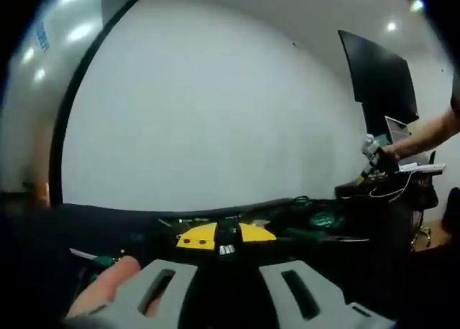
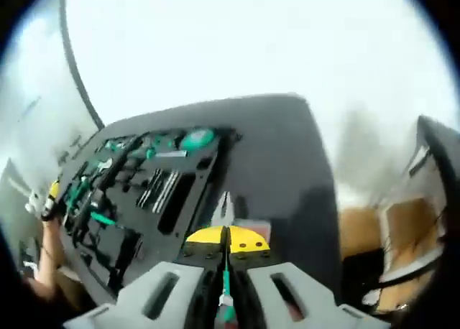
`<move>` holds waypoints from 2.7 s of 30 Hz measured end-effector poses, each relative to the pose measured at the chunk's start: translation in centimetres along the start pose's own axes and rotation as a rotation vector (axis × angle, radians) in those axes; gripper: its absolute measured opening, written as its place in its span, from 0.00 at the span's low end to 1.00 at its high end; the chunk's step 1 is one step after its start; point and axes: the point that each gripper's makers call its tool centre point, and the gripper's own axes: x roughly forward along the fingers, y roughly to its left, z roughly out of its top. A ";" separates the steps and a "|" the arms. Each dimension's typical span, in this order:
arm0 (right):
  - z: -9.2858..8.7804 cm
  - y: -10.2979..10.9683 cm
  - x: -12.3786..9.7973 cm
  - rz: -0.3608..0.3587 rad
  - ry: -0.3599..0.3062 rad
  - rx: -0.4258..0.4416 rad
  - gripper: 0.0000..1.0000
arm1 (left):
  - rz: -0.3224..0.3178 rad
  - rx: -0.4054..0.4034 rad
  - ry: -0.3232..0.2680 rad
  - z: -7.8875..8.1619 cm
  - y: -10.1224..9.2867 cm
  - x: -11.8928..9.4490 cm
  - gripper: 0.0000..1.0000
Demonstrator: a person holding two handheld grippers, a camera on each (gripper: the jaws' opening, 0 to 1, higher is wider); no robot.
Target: Pick up the tools and put them into their designated positions in the toolbox.
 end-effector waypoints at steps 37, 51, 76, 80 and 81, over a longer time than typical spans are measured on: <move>-7.0 26.8 0.3 0.666 0.239 -1.021 0.07 | -0.001 -0.004 -0.013 0.4 -0.1 -0.1 0.11; -6.2 26.7 -2.0 0.760 0.286 -0.904 0.05 | 0.000 0.003 -0.008 0.2 0.0 0.0 0.11; -6.3 24.7 -2.5 0.700 0.196 -1.288 0.13 | 0.000 0.026 0.011 -0.1 -0.4 0.0 0.11; -7.1 24.1 -0.3 0.638 0.288 -1.360 0.13 | 0.000 0.023 0.010 0.0 -0.4 0.0 0.11; -7.1 24.3 0.1 0.641 0.290 -1.346 0.13 | 0.000 0.022 0.011 0.0 -0.5 0.0 0.11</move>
